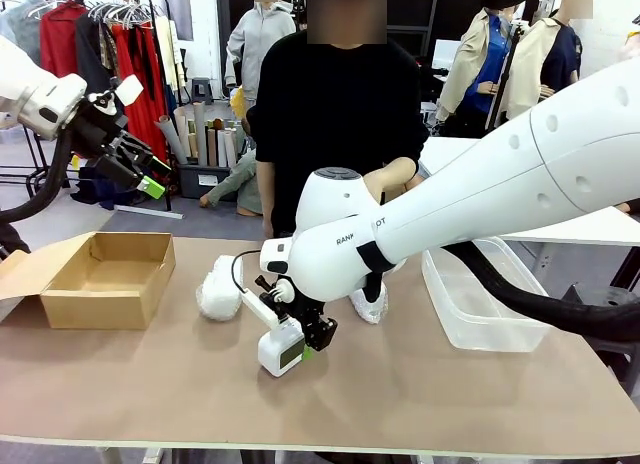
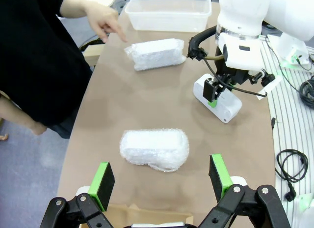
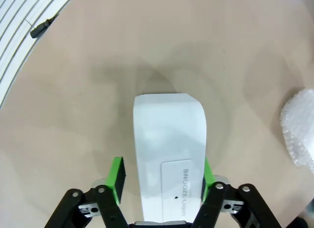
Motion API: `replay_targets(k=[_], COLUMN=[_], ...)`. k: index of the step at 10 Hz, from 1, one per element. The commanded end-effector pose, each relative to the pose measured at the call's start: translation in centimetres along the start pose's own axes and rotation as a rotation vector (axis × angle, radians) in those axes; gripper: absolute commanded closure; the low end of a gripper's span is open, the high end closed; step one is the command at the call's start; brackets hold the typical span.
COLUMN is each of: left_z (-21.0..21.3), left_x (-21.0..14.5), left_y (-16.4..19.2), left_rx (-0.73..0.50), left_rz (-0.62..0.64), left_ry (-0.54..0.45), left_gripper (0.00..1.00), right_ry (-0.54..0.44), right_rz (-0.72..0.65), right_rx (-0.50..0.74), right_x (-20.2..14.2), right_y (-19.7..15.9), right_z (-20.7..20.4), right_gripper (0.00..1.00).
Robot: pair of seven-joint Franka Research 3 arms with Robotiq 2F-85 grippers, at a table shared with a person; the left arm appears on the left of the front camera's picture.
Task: Separate and place wrapped and unwrapped clocks.
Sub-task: Pick up the Digital clock indicated by the person.
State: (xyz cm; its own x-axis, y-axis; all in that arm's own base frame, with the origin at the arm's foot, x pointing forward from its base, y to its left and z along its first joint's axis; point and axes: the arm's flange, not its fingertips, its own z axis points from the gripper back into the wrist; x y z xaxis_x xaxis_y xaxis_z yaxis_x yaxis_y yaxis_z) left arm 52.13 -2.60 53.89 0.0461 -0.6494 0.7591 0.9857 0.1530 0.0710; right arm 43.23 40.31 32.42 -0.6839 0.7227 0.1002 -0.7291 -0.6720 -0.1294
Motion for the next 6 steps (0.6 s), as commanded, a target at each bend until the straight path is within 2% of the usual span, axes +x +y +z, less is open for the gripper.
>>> replay_targets(k=[1,2,5,6], left_z=[0.2,0.2,0.2,0.2], left_x=[0.1,0.1,0.1,0.1], left_y=[0.0,0.0,0.0,0.0], left_rx=[0.004,0.004,0.004,0.004], left_rz=[0.006,0.006,0.006,0.006], left_ry=[-0.005,-0.005,-0.005,-0.005], left_gripper=[0.0,0.0,0.0,0.0], right_ry=[0.017,0.012,-0.024,-0.048], right_rz=[-0.006,-0.008,-0.028,-0.044], right_rx=[0.002,0.006,0.016,0.013], right_x=[-0.1,-0.1,-0.4,-0.2], right_y=[0.0,0.1,0.2,0.2], right_z=[0.2,0.4,1.5,3.0], right_gripper=[0.78,0.98,1.0,1.0])
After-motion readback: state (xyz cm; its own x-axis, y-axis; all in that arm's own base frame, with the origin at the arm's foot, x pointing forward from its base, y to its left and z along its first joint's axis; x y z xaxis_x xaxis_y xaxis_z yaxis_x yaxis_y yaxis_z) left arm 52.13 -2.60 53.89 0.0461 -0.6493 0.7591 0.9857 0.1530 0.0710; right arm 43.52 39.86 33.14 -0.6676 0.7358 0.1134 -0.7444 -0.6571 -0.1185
